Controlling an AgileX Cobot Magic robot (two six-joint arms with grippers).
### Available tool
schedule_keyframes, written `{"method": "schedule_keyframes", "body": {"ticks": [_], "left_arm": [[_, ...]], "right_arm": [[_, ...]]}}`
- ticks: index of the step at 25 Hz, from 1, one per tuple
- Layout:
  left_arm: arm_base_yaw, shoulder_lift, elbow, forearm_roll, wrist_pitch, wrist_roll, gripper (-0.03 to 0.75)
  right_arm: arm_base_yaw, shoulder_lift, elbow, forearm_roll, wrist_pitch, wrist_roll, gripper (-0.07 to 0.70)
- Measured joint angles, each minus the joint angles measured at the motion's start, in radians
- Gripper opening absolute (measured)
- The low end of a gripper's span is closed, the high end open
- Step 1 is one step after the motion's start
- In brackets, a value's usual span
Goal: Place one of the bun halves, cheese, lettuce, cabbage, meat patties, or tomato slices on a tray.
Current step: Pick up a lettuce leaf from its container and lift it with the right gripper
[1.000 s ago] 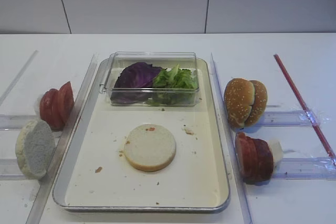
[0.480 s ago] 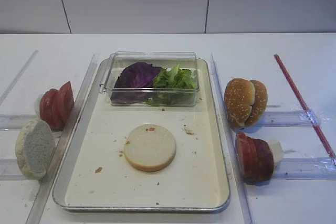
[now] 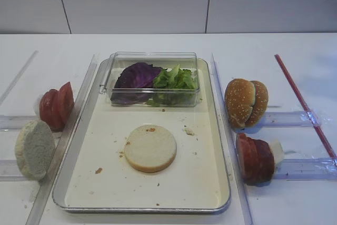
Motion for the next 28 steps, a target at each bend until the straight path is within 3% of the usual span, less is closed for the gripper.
{"method": "schedule_keyframes", "body": {"ticks": [4,5,14,21,28], "left_arm": [[0.000,0.000,0.000,0.000,0.000,0.000,0.345],[0.000,0.000,0.000,0.000,0.000,0.000,0.345],[0.000,0.000,0.000,0.000,0.000,0.000,0.345],[0.000,0.000,0.000,0.000,0.000,0.000,0.345],[0.000,0.000,0.000,0.000,0.000,0.000,0.345]], "right_arm": [[0.148,0.123,-0.093,-0.036,0.000,0.060,0.482],[0.224,0.192,-0.151,-0.050,0.000,0.087,0.482],[0.431,0.470,-0.394,-0.064,-0.004,0.150,0.482],[0.494,0.653,-0.533,-0.068,-0.007,0.168,0.482],[0.494,0.738,-0.556,-0.088,-0.008,0.181,0.482]]}}
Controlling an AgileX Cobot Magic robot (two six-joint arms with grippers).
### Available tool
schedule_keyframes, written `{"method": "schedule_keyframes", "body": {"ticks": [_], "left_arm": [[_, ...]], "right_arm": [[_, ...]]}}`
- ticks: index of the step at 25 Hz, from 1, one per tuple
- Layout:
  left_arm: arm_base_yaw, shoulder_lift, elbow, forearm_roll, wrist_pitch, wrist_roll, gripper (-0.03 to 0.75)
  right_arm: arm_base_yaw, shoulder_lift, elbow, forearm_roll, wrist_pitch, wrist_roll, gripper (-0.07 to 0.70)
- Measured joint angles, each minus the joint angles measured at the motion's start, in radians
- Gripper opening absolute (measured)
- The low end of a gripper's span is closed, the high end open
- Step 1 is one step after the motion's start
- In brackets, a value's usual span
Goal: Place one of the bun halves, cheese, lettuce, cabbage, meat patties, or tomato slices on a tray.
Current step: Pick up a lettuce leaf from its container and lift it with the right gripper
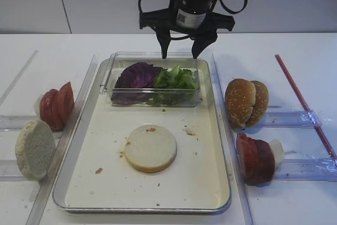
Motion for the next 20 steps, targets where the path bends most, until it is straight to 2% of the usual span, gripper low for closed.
{"method": "schedule_keyframes", "body": {"ticks": [20], "left_arm": [[0.000,0.000,0.000,0.000,0.000,0.000,0.345]], "right_arm": [[0.000,0.126,-0.003,-0.006,-0.015,0.012,0.482]]}}
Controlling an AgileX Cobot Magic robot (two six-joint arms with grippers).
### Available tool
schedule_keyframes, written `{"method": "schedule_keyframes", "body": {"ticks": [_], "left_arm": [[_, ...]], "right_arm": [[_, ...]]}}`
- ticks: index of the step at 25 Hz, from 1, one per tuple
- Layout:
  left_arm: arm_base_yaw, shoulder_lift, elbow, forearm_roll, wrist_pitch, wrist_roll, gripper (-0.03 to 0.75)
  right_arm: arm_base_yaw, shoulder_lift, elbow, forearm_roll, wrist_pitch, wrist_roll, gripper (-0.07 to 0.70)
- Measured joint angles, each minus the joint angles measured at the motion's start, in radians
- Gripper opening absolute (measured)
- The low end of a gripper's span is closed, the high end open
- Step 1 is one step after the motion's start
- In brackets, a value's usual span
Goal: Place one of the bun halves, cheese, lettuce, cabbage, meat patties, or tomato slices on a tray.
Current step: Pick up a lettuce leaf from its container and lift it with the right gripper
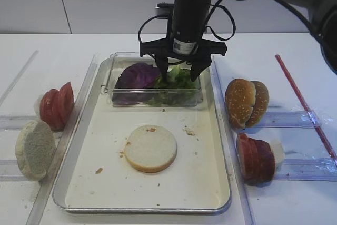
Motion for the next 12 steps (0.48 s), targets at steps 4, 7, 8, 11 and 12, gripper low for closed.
{"method": "schedule_keyframes", "body": {"ticks": [4,7,8,11,12], "left_arm": [[0.000,0.000,0.000,0.000,0.000,0.000,0.345],[0.000,0.000,0.000,0.000,0.000,0.000,0.345],[0.000,0.000,0.000,0.000,0.000,0.000,0.345],[0.000,0.000,0.000,0.000,0.000,0.000,0.345],[0.000,0.000,0.000,0.000,0.000,0.000,0.345]], "right_arm": [[0.000,0.015,-0.002,-0.004,-0.001,0.005,0.482],[0.000,0.033,-0.003,-0.004,-0.004,0.008,0.482],[0.000,0.035,-0.003,-0.004,-0.006,0.008,0.482],[0.000,0.041,-0.003,-0.002,-0.006,0.008,0.463],[0.000,0.041,-0.003,-0.002,-0.006,0.008,0.442]]}}
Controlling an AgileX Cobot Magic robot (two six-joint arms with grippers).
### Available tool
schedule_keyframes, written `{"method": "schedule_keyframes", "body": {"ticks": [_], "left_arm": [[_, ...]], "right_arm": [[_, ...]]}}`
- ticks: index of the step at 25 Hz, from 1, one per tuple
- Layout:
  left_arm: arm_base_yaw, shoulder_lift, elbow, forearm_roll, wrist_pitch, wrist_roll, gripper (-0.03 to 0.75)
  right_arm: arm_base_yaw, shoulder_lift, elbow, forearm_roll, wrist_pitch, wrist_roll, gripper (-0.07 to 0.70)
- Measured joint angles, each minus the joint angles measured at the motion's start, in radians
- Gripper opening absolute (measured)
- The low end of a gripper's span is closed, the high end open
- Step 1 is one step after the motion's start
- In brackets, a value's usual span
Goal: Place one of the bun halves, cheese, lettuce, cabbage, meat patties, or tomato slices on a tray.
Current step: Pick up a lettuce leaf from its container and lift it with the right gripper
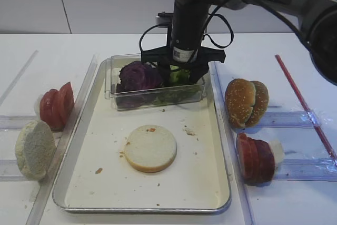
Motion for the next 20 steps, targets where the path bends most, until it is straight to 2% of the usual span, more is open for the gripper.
{"method": "schedule_keyframes", "body": {"ticks": [7,9,16,20], "left_arm": [[0.000,0.000,0.000,0.000,0.000,0.000,0.345],[0.000,0.000,0.000,0.000,0.000,0.000,0.345],[0.000,0.000,0.000,0.000,0.000,0.000,0.345],[0.000,0.000,0.000,0.000,0.000,0.000,0.345]], "right_arm": [[0.000,0.001,0.000,0.002,0.000,-0.002,0.208],[0.000,0.001,0.000,0.002,0.000,-0.002,0.165],[0.000,-0.002,-0.008,0.000,0.004,-0.001,0.062],[0.000,-0.004,-0.030,-0.002,0.008,-0.001,0.054]]}}
